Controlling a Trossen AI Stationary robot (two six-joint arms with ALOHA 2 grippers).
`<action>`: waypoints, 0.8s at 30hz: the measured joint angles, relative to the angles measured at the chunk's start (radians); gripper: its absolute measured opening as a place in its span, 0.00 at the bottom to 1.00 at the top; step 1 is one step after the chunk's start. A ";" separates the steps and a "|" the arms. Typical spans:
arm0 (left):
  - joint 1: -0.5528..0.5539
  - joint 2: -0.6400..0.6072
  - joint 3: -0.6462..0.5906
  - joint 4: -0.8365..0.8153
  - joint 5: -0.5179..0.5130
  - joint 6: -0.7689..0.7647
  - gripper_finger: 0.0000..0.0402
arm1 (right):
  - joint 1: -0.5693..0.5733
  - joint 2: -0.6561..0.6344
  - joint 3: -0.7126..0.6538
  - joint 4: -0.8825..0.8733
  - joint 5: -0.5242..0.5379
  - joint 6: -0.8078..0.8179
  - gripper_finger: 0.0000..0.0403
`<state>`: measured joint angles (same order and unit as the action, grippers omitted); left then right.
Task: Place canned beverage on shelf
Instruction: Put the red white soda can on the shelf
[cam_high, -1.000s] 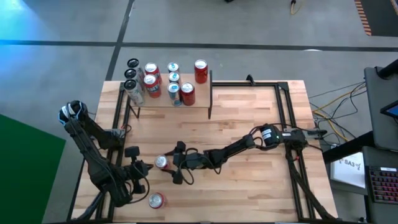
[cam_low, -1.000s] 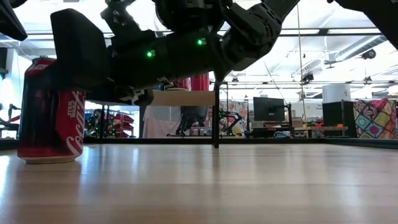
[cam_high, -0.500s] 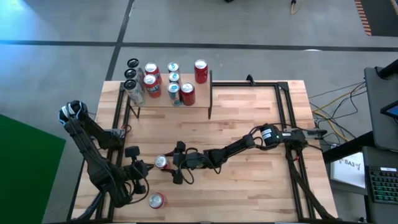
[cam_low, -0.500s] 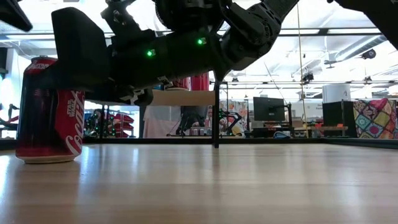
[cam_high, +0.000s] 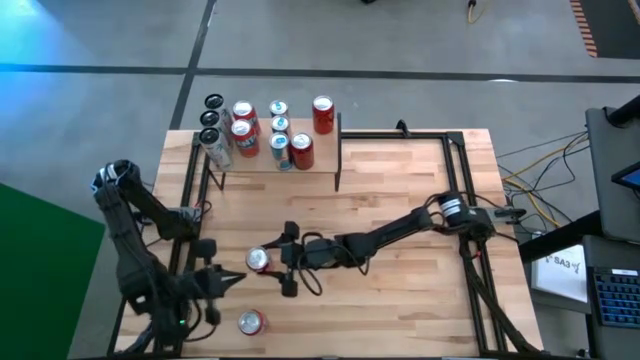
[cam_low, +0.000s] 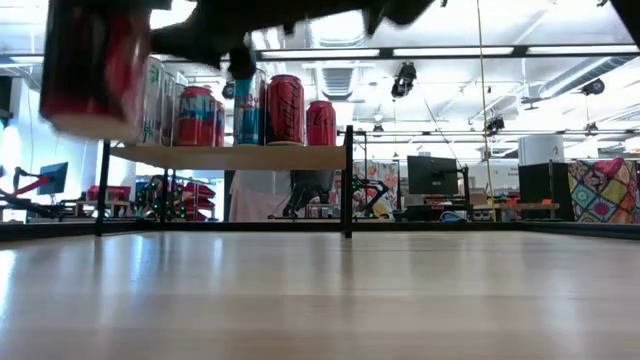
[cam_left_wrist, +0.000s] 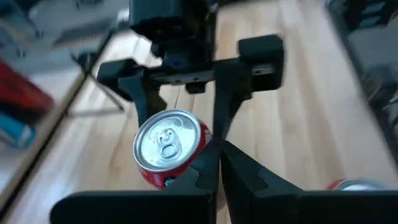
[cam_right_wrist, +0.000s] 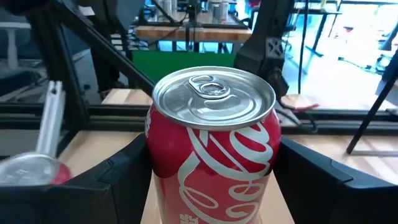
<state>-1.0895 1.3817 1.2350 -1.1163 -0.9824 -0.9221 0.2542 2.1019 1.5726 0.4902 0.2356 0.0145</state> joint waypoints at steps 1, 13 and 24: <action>-0.015 -0.003 0.013 0.001 -0.026 0.012 0.00 | 0.002 -0.023 -0.003 -0.019 0.001 0.000 0.69; -0.064 -0.008 0.056 0.024 -0.130 0.180 0.00 | 0.028 -0.350 -0.165 -0.151 -0.036 -0.066 0.69; -0.032 -0.025 0.059 0.041 -0.135 0.377 0.00 | 0.031 -0.547 -0.528 0.143 -0.025 -0.136 0.70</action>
<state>-1.1211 1.3571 1.2942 -1.0756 -1.1170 -0.5448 0.2856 1.5545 1.0451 0.6333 0.2110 -0.1211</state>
